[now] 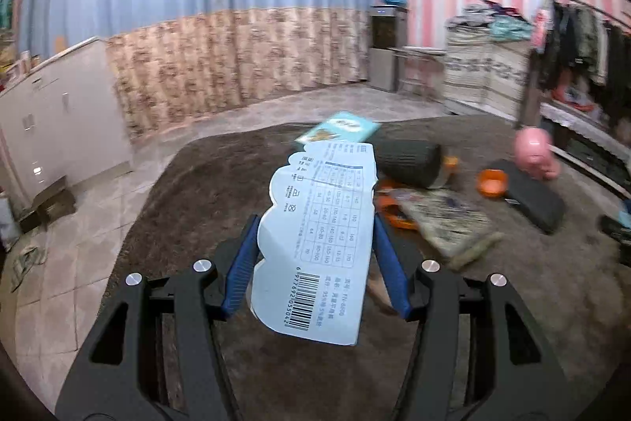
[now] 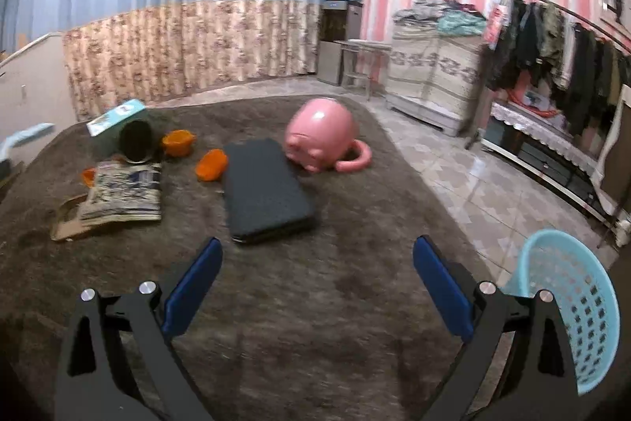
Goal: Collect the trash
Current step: 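Grasp the white receipt with the left tool while the right tool grasps the printed snack bag, then carry receipt and snack bag over the blue basket and open both tools to drop them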
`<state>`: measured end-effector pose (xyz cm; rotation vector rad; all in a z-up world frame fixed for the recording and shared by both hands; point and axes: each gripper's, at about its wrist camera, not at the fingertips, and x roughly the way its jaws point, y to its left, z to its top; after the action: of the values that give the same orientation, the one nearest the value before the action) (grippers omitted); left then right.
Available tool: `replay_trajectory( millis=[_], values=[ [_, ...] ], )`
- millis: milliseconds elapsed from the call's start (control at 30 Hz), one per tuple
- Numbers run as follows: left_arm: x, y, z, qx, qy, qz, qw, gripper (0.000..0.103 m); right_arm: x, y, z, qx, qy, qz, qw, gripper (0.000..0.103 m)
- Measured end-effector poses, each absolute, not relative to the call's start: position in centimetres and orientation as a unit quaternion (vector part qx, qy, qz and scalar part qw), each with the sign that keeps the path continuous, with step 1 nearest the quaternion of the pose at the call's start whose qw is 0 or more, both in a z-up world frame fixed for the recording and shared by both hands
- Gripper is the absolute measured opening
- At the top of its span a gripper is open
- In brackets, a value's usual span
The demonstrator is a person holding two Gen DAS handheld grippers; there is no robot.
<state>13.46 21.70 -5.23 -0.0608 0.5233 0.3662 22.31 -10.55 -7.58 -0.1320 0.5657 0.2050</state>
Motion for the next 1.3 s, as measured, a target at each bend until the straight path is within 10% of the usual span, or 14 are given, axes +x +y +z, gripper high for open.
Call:
replay_trajectory(
  millis=[700,1000,1300],
  values=[
    [16.7,26.9,-9.7,-0.094,0.276,0.249,0.924,0.056,29.0,6.0,-10.8,-0.115,0.361,0.248,0.892,0.092],
    [16.9,26.8,-10.0,-0.099,0.280,0.244,0.923,0.056,30.0,6.3,-12.9,-0.090,0.397,0.273,0.872,0.030],
    [16.9,27.2,-10.2,-0.106,0.276,0.242,0.924,0.056,28.0,3.2,-11.1,-0.092,0.367,0.256,0.890,0.002]
  ],
)
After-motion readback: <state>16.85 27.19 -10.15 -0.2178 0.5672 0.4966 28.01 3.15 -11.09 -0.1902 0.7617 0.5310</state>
